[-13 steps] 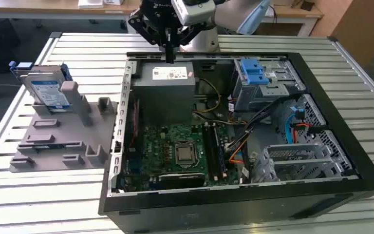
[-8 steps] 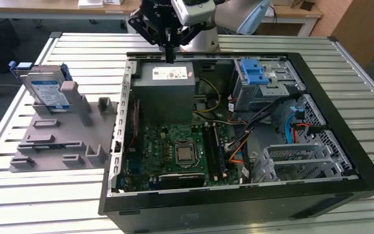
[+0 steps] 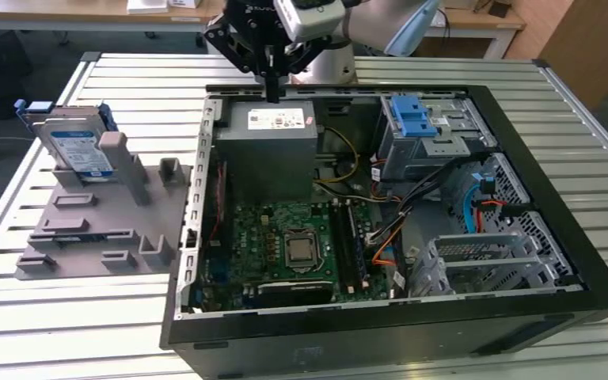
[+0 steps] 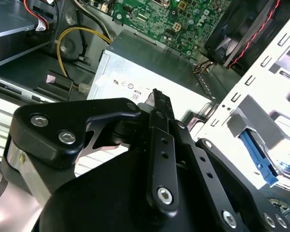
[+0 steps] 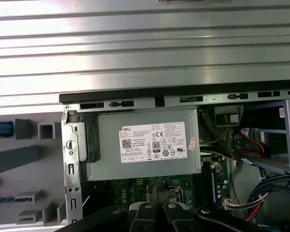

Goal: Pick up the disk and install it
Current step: 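Reach for the disk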

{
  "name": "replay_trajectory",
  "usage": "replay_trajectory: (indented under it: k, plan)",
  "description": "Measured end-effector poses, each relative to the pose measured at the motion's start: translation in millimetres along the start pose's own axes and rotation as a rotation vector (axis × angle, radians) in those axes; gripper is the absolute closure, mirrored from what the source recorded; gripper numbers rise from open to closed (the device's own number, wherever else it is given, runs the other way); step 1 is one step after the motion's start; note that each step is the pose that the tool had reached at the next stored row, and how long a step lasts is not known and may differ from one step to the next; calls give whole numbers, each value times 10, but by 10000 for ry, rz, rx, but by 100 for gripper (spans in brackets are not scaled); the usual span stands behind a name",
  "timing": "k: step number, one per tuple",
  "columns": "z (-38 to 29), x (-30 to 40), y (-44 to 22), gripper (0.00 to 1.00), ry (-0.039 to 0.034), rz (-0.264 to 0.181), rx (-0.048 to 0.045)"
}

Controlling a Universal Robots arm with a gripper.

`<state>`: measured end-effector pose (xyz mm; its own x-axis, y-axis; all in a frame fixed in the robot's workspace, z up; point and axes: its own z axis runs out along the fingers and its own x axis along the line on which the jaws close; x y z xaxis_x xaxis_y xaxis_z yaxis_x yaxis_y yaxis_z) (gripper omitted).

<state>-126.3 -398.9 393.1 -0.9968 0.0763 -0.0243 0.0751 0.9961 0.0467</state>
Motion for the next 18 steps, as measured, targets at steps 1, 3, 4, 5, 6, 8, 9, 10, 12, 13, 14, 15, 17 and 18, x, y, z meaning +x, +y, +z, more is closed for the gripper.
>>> replay_trajectory:
  k: [1,3,4,5,6,8,9,10,12,13,14,15,17,18]
  plan:
    - [0,6,0,89,0,0,0]
    - [1,8,0,89,1,-1,1]
    - [1,8,0,89,1,-1,1]
    - [1,8,-1,89,1,-1,1]
    - [1,9,-1,89,1,0,0]
    - [1,10,-1,89,0,0,0]
    - [1,18,-2,89,0,2,0]
    - [1,25,-2,89,0,1,0]
    - [1,40,-3,89,1,0,0]
    - [2,48,-4,89,1,0,0]
    - [2,56,-4,89,0,0,0]
    - [2,65,-5,89,1,0,0]
    - [2,81,-6,89,0,1,0]
    - [2,86,-6,89,1,1,0]
